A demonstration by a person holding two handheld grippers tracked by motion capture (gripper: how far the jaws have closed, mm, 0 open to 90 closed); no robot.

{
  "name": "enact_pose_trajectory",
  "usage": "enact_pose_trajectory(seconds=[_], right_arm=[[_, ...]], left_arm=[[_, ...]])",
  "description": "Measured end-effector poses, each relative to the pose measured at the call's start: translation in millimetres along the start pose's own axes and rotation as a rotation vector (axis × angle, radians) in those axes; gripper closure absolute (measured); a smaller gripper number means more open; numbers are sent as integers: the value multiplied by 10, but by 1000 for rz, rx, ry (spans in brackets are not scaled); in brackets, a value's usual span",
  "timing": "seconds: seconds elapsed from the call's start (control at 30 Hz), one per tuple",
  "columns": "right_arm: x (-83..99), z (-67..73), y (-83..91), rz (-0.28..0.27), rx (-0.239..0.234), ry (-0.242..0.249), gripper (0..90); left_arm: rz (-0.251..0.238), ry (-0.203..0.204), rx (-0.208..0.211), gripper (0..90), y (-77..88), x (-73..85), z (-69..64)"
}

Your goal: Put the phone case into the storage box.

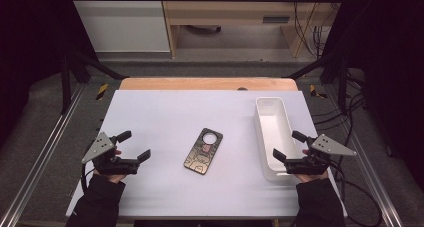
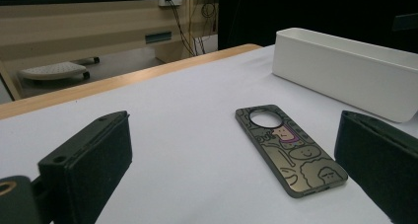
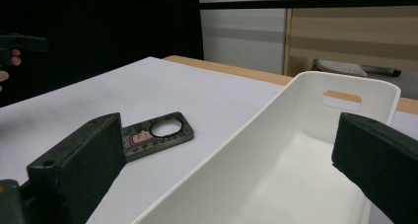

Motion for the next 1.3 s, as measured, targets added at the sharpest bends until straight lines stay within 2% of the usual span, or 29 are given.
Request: enact_pose_trajectory(seconds=[0.37, 0.57, 0.63, 1.3], right_arm=[[-16, -1, 15, -6, -2, 5, 1], [-20, 12, 6, 0, -3, 16, 1], [-20, 13, 4, -1, -4, 16, 1], [-8, 23, -3, 5, -7, 31, 1]], left_arm=[[20, 12, -7, 4, -29, -18, -13], [39, 13, -4, 4, -93, -48, -66], [64, 13, -4, 6, -132, -54, -103], [113, 8, 45, 6, -461, -151, -448]])
Point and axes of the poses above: each handheld gripper's, and its own axes: y roughly backward along the jaws, x roughly out of its underside, z roughly to its left, the point moved 7 cm from there along -y, roughly forward along the jaws, and after that the axes turned 5 degrees about x, right-handed, at the moved point
